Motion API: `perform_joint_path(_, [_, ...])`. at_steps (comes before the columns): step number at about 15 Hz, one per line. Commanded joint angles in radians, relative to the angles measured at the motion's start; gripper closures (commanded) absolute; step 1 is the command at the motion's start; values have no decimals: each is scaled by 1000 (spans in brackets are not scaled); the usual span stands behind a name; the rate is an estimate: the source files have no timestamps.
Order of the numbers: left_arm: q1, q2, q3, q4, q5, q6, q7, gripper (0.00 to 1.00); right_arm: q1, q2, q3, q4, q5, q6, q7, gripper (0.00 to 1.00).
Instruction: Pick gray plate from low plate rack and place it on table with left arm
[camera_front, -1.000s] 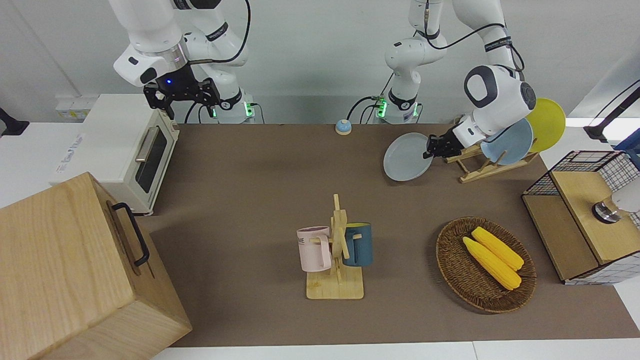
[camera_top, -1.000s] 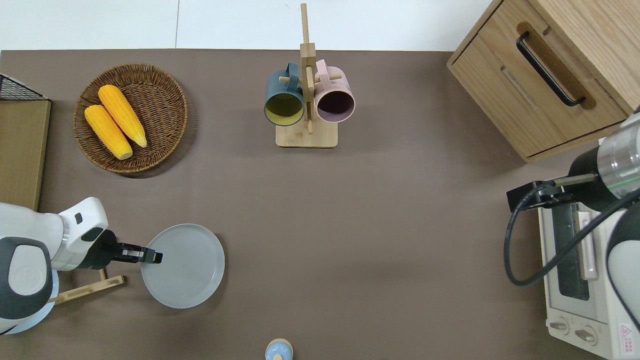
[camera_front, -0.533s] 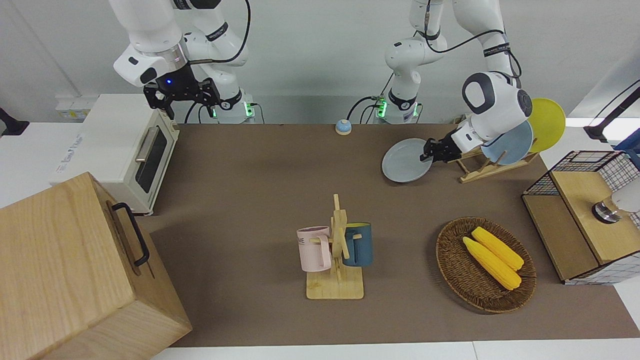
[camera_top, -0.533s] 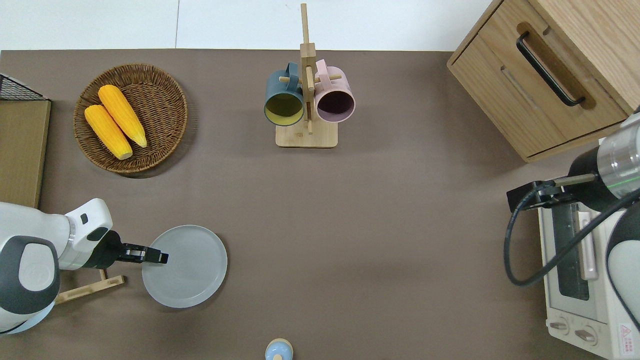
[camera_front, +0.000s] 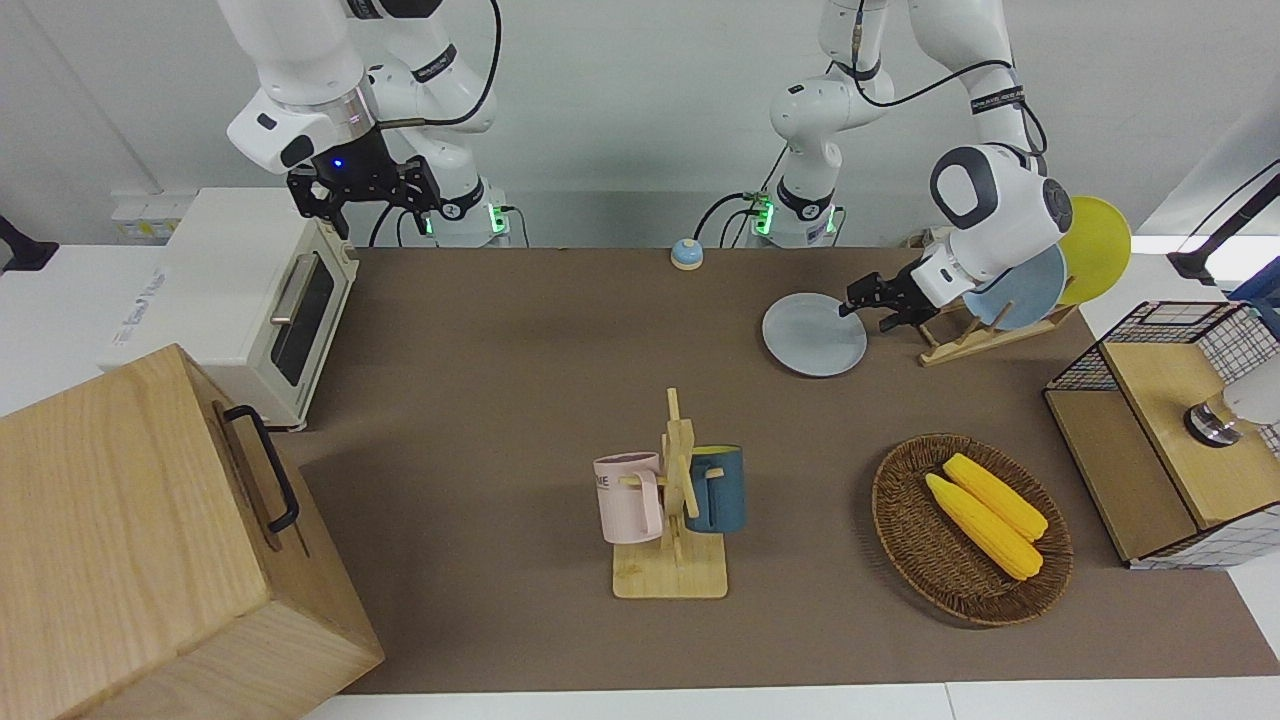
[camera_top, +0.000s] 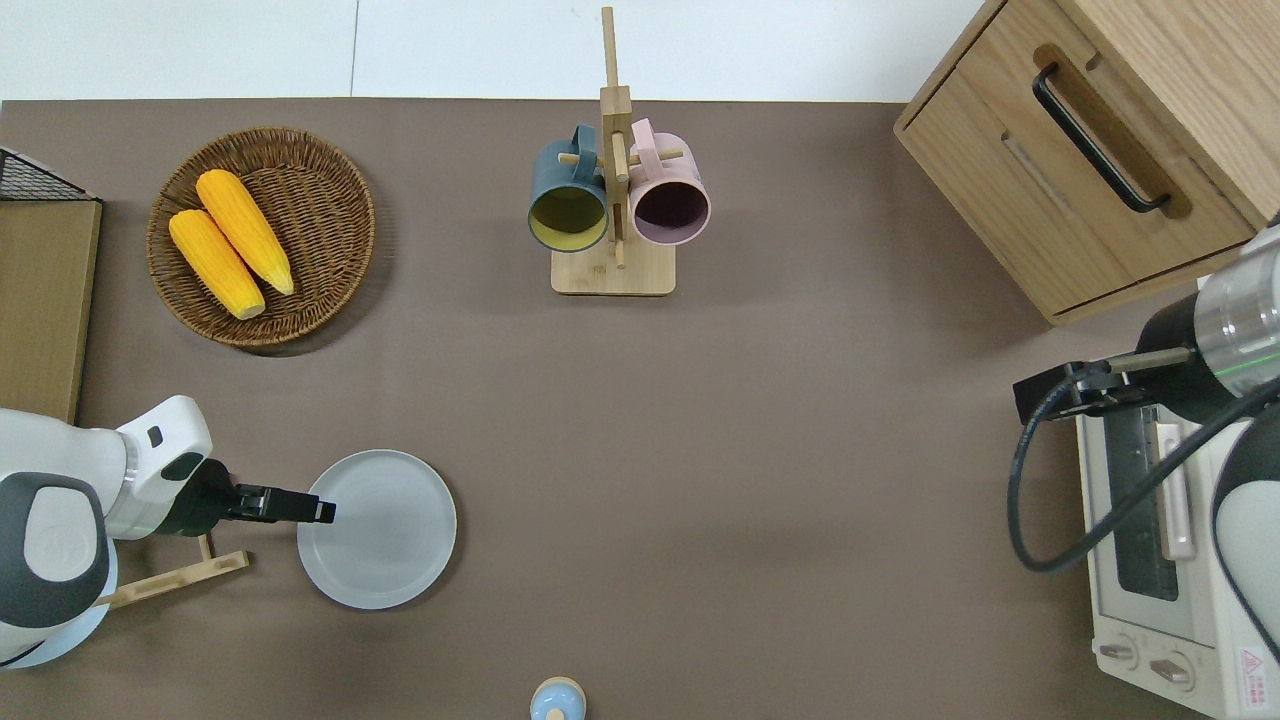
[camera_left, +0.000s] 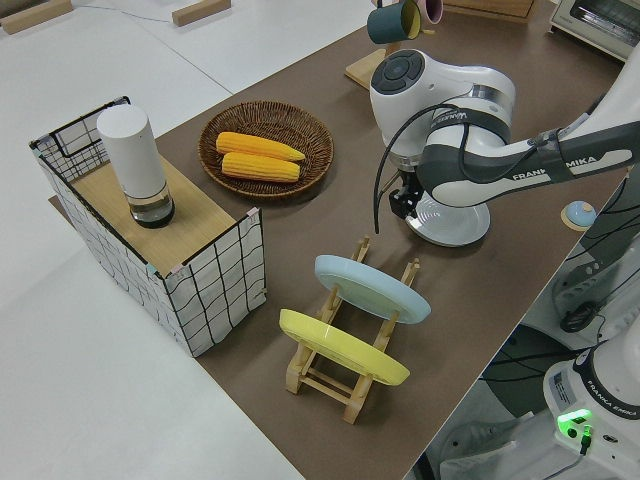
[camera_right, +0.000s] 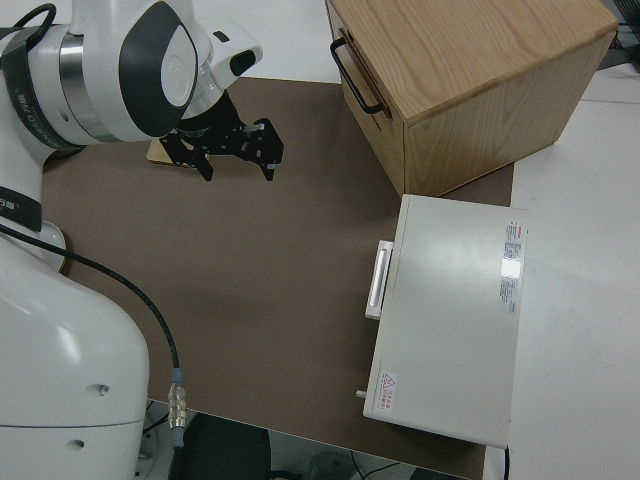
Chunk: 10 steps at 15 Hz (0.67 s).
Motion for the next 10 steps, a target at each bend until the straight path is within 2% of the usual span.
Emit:
perform_joint_path(1, [5,-6,1,22,0,1,-1,19,-24,-2,22,8,-6,-11,12,17])
perform_joint_path(5, [-1,-11,-2,122,109,-49,-113,17,-24,-2,22,8,-6,-11,12,17])
perform_joint_path(10, [-17,-10,-27,337,274,-209,-272,15,-24,-2,22,8,-6,-11,12,17])
